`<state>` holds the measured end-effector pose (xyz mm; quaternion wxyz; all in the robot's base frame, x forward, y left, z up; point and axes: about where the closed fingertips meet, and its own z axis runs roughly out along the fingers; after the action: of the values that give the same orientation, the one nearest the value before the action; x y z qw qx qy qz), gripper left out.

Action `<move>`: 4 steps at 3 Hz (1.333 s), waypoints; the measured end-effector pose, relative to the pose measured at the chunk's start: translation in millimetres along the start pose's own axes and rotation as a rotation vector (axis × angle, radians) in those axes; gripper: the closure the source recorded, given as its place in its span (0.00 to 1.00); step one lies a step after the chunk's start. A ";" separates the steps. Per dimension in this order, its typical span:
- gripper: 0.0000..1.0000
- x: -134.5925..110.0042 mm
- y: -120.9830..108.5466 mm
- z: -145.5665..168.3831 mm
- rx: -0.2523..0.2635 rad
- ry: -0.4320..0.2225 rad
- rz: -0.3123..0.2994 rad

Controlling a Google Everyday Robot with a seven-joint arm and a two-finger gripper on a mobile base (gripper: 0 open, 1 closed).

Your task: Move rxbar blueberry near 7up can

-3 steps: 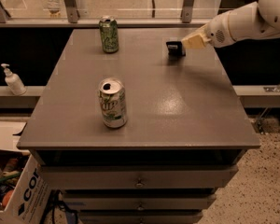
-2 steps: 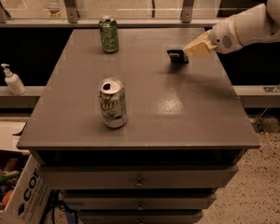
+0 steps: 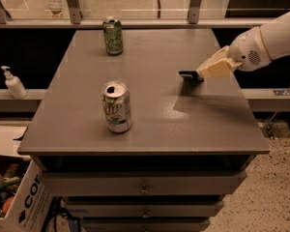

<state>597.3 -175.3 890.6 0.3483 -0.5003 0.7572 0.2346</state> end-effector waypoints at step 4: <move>1.00 24.2 71.3 1.7 -0.116 -0.026 0.015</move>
Offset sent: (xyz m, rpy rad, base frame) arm -0.0427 -0.0017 -0.0190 0.0141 0.0458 0.0300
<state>525.9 -160.7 871.5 0.3267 -0.5109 0.7415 0.2872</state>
